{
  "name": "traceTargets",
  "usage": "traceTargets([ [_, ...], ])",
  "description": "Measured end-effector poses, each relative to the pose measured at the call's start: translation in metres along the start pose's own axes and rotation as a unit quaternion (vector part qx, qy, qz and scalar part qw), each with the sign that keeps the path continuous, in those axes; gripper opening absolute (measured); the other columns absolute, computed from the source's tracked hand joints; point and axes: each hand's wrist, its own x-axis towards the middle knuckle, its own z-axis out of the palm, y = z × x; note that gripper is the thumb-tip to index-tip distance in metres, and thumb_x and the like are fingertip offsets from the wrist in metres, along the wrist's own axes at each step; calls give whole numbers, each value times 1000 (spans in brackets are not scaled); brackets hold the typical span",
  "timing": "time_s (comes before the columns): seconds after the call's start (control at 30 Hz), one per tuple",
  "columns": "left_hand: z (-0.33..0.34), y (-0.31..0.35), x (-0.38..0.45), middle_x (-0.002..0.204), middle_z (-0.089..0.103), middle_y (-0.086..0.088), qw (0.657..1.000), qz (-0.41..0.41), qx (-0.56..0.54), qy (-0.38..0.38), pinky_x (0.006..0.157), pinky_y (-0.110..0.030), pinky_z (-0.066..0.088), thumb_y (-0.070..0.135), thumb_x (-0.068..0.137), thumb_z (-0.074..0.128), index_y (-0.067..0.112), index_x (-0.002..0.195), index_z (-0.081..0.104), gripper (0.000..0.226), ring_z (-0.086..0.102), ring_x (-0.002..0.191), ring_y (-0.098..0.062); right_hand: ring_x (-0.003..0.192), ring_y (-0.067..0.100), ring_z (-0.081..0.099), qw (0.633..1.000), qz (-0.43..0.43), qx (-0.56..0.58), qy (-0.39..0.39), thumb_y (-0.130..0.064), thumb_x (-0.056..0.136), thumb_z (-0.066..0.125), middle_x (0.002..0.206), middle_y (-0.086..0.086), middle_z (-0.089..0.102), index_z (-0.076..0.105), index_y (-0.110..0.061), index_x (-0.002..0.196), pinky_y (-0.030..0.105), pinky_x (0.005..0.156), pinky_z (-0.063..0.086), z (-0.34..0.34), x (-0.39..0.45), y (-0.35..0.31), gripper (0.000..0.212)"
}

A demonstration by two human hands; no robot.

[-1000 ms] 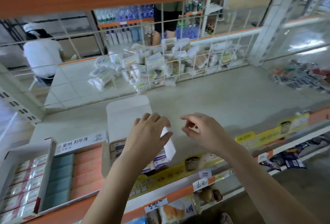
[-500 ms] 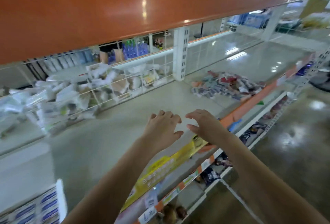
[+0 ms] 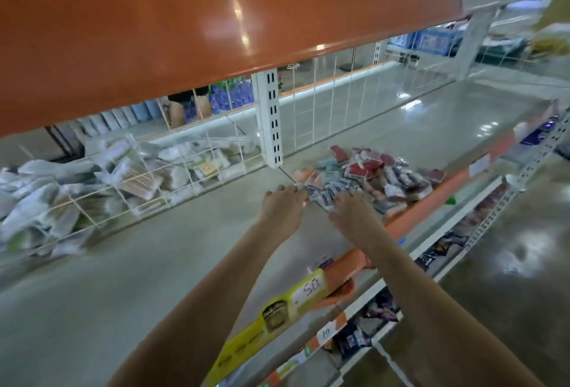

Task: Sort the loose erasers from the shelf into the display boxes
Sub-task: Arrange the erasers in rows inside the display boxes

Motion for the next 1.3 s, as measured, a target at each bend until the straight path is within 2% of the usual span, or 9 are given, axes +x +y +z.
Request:
traceTargets([
  [0.17,5,-8,35,124,50,-5,996,19,86,-1,91,-36,38,-3,86,46,17,125,48,44,43,117,-25,127,29,38,1000,20,17,-1,-35,93,50,132,15,45,43,-2,128,35,102,32,6,25,0,48],
  [0.33,18,-22,47,122,51,0,998,23,63,22,89,-33,39,-4,85,45,25,120,53,46,44,116,-21,117,25,47,999,-4,5,52,-30,94,48,126,11,51,43,-7,125,36,90,44,15,27,0,38],
  [0.57,21,-38,44,126,51,4,999,6,21,43,92,-29,35,27,93,51,26,121,55,28,41,120,-17,121,24,43,996,-36,12,78,-23,97,42,129,11,47,43,-5,126,32,95,40,17,14,5,34],
  [0.7,19,-49,28,116,61,6,997,-13,-24,69,90,-29,35,35,94,49,26,116,56,24,49,112,-16,118,23,45,989,-65,58,117,-24,97,46,125,9,48,50,-9,121,29,95,37,13,4,2,29],
  [0.83,14,-62,-7,103,65,4,982,-30,-117,142,89,-35,42,37,92,50,24,106,63,24,54,101,-20,105,28,54,974,-133,123,137,-22,92,56,112,12,56,61,-7,113,30,82,41,9,-4,-14,26],
  [0.93,3,-72,-48,100,63,0,963,-54,-149,220,85,-39,47,24,86,59,18,104,66,20,56,97,-23,95,26,60,954,-192,198,119,-17,88,64,106,11,62,66,-6,109,30,79,47,10,-10,-37,24],
  [1.07,-14,-88,-110,94,57,3,949,-107,-149,256,82,-23,41,15,81,67,18,104,67,23,55,91,-15,90,18,59,935,-255,229,92,-14,86,65,101,6,61,66,-8,109,18,73,43,18,-25,-82,23],
  [1.2,-28,-110,-179,91,53,15,935,-184,-151,264,79,-13,34,18,81,70,19,98,69,18,51,87,-5,86,19,59,912,-338,225,53,-11,84,67,94,5,61,67,-9,107,21,70,41,31,-49,-134,24],
  [1.3,-33,-127,-233,92,58,14,920,-234,-154,274,76,-12,34,18,78,73,20,97,69,19,50,84,-4,88,18,58,896,-387,215,17,-12,83,68,94,4,61,67,-11,107,19,70,38,42,-73,-173,24],
])
